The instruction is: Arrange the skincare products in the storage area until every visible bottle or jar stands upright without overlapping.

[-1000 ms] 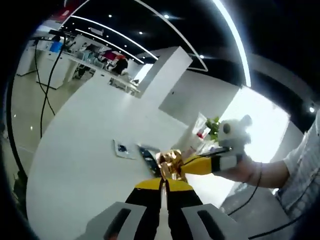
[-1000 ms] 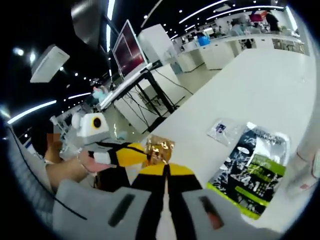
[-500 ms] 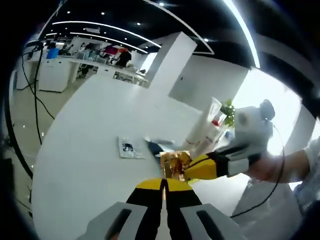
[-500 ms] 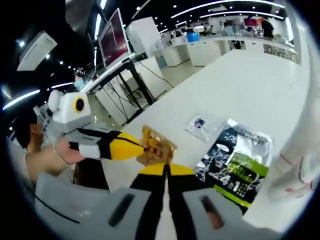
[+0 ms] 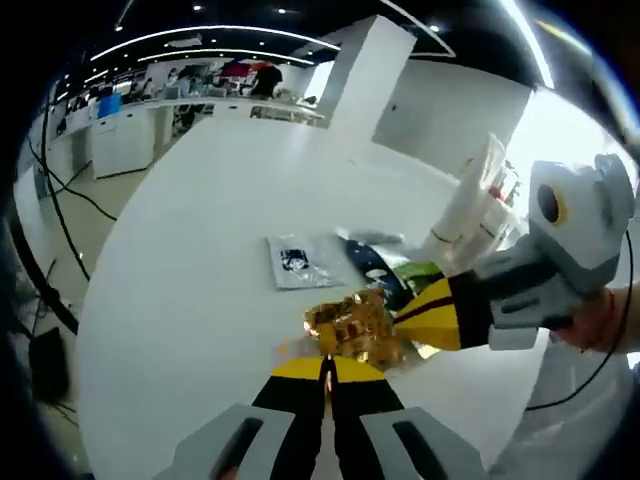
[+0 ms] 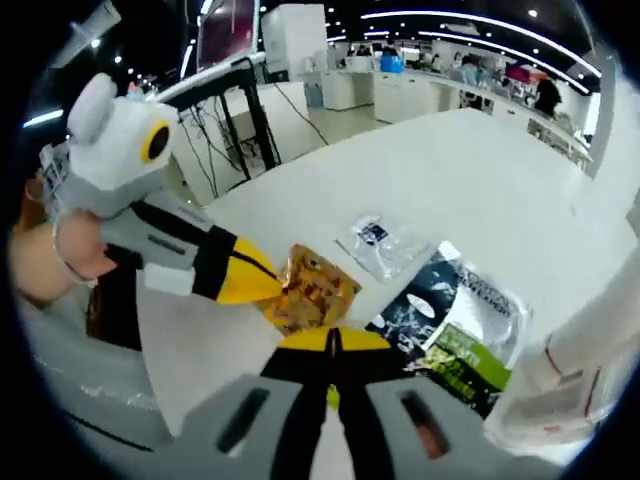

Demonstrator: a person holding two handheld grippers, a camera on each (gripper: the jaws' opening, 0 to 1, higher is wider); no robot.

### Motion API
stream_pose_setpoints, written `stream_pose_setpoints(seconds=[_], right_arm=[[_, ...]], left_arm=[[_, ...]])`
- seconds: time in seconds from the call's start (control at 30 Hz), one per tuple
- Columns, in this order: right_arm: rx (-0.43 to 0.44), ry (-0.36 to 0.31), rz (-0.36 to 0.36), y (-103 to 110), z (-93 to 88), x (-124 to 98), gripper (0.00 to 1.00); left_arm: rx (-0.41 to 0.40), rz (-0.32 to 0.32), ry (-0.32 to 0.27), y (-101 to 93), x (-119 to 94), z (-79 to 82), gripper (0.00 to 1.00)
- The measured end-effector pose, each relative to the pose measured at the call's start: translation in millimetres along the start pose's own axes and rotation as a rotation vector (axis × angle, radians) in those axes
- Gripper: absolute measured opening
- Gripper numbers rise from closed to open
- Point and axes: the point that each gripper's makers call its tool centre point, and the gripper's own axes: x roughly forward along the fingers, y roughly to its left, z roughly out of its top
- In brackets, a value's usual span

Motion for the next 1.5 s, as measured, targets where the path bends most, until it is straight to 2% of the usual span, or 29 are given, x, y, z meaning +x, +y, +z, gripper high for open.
stream_pose_setpoints(seconds=[0.03,0.1,0.13,0.23,0.33,0.43,0.53,0.63,0.7,0.8,0.9,1.03,1.13,1.17,1.23,1.3,1.33,1.37,1.5], right_arm=[[0.024,-0.025,-0.001,-2.8,2.2,-2.7,0.03],[0.078,-0.066,0.018,-3.1,8.8,-6.6,0.03],[0.101,-0.093,0.047,0.4,13.5,-7.2,0.03],[0.120,-0.081,0.110,11.6,12.6,-3.4,0.02],[0.085,-0.033,0.142,20.2,3.7,4.1,0.02],[0.076,0.000,0.135,22.1,-4.9,11.7,0.02],[0.089,-0.013,0.126,20.7,-2.3,11.1,0.02],[0.078,-0.005,0.119,19.4,-2.1,11.3,0.02],[0.074,-0.003,0.107,17.4,-1.7,10.4,0.03],[0.086,-0.080,0.082,11.3,11.5,3.2,0.03],[0.141,-0.126,0.083,5.0,22.0,-3.3,0.04],[0.180,-0.137,0.077,-2.8,25.4,-11.0,0.04],[0.198,-0.153,0.081,-0.3,20.9,-21.3,0.04],[0.204,-0.159,0.082,0.5,19.4,-24.7,0.04],[0.203,-0.165,0.096,5.8,11.9,-31.7,0.06],[0.190,-0.163,0.100,9.5,2.6,-38.2,0.07],[0.186,-0.163,0.101,10.0,-0.9,-40.8,0.07],[0.185,-0.161,0.101,10.5,-7.8,-47.3,0.07],[0.195,-0.174,0.086,4.4,-18.1,-63.9,0.08]], left_arm=[[0.038,-0.026,-0.053,-4.8,0.3,7.6,0.01],[0.037,-0.005,-0.017,-3.1,0.2,2.8,0.01],[0.021,-0.008,-0.018,-2.8,0.0,3.1,0.01],[-0.023,0.003,-0.005,-0.1,1.0,3.5,0.01],[-0.027,0.029,-0.017,0.8,0.9,3.2,0.01],[-0.024,0.043,-0.027,0.8,0.9,3.4,0.01],[0.005,0.052,-0.033,0.3,1.3,4.4,0.03],[0.039,0.090,-0.055,6.6,0.2,7.4,0.07],[0.033,0.106,-0.064,9.6,-3.8,8.8,0.15],[-0.001,0.100,-0.137,14.6,-8.8,22.3,0.17],[-0.001,0.090,-0.141,22.6,-5.1,31.6,0.19],[-0.014,0.063,-0.153,28.5,8.3,49.9,0.21],[-0.023,0.053,-0.157,29.0,13.3,55.6,0.21],[-0.039,0.036,-0.150,29.6,26.3,63.7,0.21],[-0.076,0.024,-0.130,28.8,35.0,63.5,0.21],[-0.070,0.021,-0.105,27.4,42.1,61.7,0.21],[-0.062,0.026,-0.102,26.9,43.9,61.2,0.21],[-0.032,0.023,-0.129,25.6,45.1,64.7,0.20],[-0.043,0.027,-0.118,22.6,43.7,61.7,0.20]])
